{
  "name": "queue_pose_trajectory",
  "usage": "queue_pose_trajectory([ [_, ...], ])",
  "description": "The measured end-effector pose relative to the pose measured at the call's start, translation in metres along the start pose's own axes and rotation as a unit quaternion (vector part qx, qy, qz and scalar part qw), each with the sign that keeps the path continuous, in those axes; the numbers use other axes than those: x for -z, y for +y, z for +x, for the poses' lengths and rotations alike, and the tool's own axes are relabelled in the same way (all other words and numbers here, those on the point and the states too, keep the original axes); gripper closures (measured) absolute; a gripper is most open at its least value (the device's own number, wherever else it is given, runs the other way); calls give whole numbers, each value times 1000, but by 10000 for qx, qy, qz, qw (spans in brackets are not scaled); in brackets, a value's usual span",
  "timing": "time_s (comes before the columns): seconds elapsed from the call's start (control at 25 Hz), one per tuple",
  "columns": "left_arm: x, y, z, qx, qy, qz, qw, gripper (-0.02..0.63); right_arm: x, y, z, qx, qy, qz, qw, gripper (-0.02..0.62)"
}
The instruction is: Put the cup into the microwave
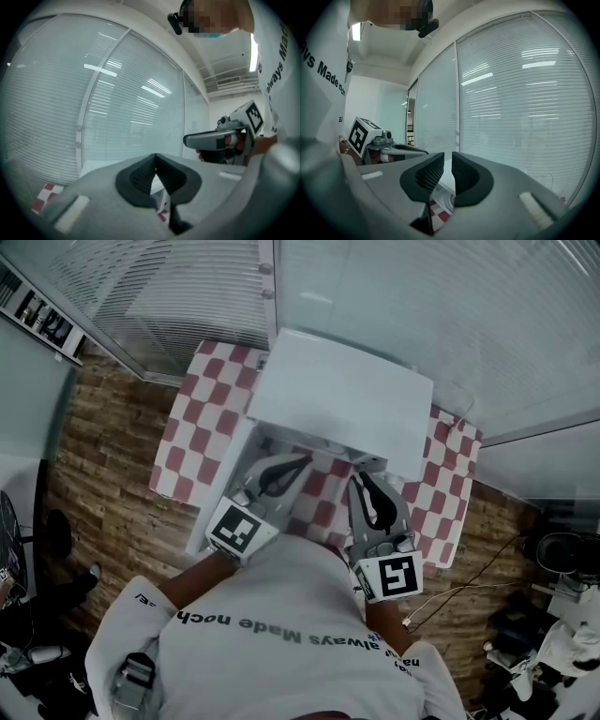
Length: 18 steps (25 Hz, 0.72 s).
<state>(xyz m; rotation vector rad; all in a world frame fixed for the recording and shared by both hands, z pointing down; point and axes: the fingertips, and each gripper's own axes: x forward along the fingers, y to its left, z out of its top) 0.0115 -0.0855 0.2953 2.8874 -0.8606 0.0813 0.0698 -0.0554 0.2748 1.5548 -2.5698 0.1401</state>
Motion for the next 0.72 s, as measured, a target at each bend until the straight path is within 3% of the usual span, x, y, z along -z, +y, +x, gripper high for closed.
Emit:
queue_pose_trajectory([
  [0.72, 5, -7, 4, 67, 23, 2, 10000, 601, 7, -3, 2, -30, 18, 1, 10000, 545],
])
